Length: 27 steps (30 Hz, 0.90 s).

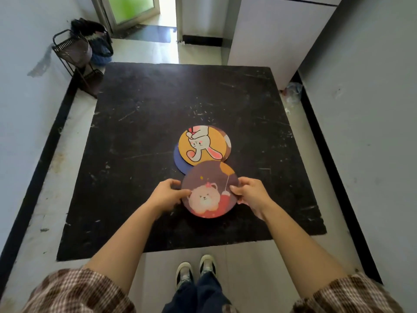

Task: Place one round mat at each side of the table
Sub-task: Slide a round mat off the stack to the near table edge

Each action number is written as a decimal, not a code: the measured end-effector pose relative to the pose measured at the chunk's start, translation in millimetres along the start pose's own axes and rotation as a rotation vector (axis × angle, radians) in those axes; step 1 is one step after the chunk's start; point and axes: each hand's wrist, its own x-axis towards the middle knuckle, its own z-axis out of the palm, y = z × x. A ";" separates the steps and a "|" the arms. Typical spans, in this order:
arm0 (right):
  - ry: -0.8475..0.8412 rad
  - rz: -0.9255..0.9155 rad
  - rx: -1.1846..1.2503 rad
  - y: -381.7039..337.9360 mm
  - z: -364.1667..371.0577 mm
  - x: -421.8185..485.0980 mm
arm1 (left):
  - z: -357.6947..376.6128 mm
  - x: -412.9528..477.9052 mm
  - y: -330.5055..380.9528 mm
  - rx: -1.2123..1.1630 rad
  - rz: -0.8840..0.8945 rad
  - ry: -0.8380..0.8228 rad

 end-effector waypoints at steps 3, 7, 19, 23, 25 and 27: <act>0.018 0.108 0.032 27.5 7.0 -5.2 | 13.5 -2.3 -28.4 -0.050 -0.084 0.003; 0.081 0.131 -0.088 48.2 9.7 -6.1 | 30.0 -2.9 -47.7 -0.062 -0.035 0.104; 0.208 -0.035 -0.495 74.1 15.3 -15.4 | 37.5 -5.8 -67.0 0.066 0.049 0.244; 0.240 -0.038 -0.444 76.9 16.2 -16.1 | 41.1 -6.0 -70.1 0.092 0.070 0.269; 0.253 -0.052 -0.427 78.6 17.2 -16.0 | 42.9 -6.1 -70.5 0.101 0.075 0.288; 0.262 -0.066 -0.433 80.3 18.2 -15.9 | 44.4 -6.4 -69.8 0.111 0.070 0.299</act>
